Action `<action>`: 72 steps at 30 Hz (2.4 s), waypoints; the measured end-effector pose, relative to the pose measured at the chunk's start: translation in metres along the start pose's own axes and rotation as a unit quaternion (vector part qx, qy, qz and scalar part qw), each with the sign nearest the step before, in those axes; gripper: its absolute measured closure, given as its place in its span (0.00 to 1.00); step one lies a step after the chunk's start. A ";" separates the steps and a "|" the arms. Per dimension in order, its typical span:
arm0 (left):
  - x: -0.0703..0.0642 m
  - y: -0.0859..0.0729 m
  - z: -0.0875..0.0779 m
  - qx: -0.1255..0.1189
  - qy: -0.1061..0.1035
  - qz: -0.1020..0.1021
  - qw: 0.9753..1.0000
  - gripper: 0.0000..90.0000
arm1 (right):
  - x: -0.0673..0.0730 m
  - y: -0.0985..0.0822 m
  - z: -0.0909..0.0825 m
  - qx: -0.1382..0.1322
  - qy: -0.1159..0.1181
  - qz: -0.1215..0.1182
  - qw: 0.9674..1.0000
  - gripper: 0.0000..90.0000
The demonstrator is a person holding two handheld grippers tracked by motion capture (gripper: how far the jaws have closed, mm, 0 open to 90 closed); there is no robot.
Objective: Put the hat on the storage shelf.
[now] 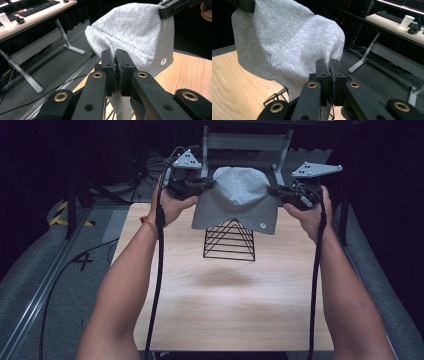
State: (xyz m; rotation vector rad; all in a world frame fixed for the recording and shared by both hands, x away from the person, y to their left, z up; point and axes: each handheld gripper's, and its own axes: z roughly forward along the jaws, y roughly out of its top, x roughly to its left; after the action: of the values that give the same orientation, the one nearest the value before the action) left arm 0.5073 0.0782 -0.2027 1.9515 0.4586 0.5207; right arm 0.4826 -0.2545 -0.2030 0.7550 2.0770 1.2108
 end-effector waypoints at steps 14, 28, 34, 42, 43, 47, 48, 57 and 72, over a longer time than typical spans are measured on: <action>-0.011 -0.020 -0.001 0.005 -0.018 -0.002 1.000 0.95 | 0.011 -0.011 -0.006 0.002 0.010 -0.012 1.000 0.96; -0.012 -0.013 -0.013 -0.017 -0.032 -0.005 0.999 0.95 | 0.006 -0.013 -0.016 -0.011 0.011 -0.006 1.000 0.96; -0.019 -0.014 -0.017 -0.014 -0.040 0.003 0.999 0.95 | 0.009 -0.014 -0.022 -0.011 0.011 -0.008 1.000 0.96; -0.020 -0.028 -0.016 -0.010 -0.049 -0.009 0.999 0.95 | 0.013 -0.023 -0.019 0.001 0.018 -0.011 1.000 0.96; -0.020 -0.030 -0.016 -0.012 -0.051 -0.010 0.999 0.95 | 0.013 -0.024 -0.019 0.003 0.018 -0.011 1.000 0.96; -0.023 -0.034 -0.015 -0.009 -0.052 -0.007 0.999 0.95 | 0.013 -0.027 -0.019 -0.001 0.022 -0.008 1.000 0.96; -0.024 -0.035 -0.014 -0.005 -0.050 -0.003 0.999 0.95 | 0.014 -0.027 -0.020 -0.001 0.022 -0.007 1.000 0.96; -0.016 -0.061 0.008 0.020 -0.025 -0.020 0.999 0.95 | 0.018 -0.042 -0.003 0.015 0.021 -0.006 1.000 0.96; -0.017 -0.107 0.048 0.033 -0.024 -0.051 0.998 0.95 | 0.015 -0.092 0.035 0.047 0.041 0.024 0.998 0.96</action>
State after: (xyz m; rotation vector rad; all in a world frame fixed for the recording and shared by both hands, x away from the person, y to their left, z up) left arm 0.5104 0.0769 -0.3207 1.9865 0.5480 0.3970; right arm 0.4829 -0.2631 -0.3024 0.8141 2.2079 1.1948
